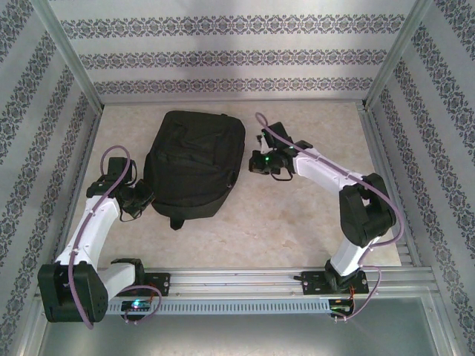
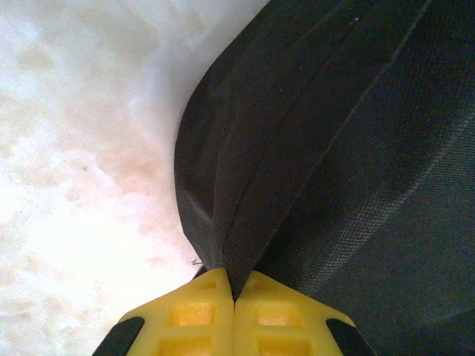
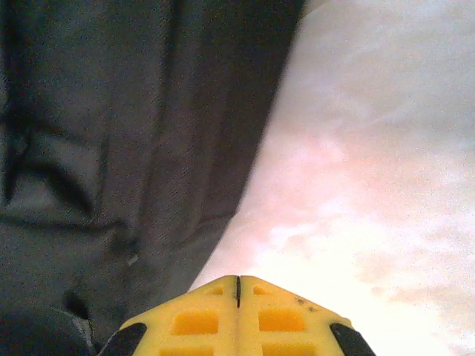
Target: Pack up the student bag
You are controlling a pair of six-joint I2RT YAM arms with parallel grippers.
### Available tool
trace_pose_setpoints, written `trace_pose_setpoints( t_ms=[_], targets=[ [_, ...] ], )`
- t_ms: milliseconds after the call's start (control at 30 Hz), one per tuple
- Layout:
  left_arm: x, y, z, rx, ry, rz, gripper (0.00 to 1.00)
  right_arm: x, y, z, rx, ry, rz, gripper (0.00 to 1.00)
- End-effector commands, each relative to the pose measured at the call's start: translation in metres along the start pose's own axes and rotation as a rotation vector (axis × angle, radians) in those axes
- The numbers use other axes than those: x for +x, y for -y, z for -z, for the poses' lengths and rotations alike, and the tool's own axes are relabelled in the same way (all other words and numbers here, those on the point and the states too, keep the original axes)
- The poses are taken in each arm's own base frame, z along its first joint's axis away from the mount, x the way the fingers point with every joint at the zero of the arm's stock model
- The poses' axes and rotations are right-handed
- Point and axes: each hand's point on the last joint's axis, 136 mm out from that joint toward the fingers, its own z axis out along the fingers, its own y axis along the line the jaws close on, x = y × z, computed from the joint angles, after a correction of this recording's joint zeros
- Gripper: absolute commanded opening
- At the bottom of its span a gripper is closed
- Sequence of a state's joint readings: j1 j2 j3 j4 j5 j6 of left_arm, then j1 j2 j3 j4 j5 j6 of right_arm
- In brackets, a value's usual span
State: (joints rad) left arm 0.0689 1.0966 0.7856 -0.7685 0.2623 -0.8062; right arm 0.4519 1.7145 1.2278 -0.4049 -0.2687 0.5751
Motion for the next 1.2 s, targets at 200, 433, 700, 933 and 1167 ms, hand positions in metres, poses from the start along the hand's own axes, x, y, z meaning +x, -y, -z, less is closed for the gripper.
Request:
trace_pose_setpoints(
  t_ms=[200,433,700,933,1167],
  targets=[
    [0.052,0.067,-0.001,0.147,-0.129,-0.329,0.00,-0.013,0.022,0.026,0.035,0.151,-0.097,0.00],
    [0.103,0.078,-0.002,0.140,-0.211,-0.551,0.00,-0.001,0.030,0.041,0.064,0.169,-0.072,0.07],
    [0.146,0.068,-0.008,0.122,-0.330,-0.674,0.00,-0.001,0.040,0.059,0.103,0.220,-0.070,0.37],
    [0.139,0.060,0.006,0.129,-0.270,-0.754,0.58,-0.005,0.019,0.081,0.009,0.289,0.014,0.70],
    [0.098,0.123,0.059,0.309,0.035,-0.867,1.00,-0.010,-0.008,0.138,-0.016,0.465,0.168,0.97]
  ],
)
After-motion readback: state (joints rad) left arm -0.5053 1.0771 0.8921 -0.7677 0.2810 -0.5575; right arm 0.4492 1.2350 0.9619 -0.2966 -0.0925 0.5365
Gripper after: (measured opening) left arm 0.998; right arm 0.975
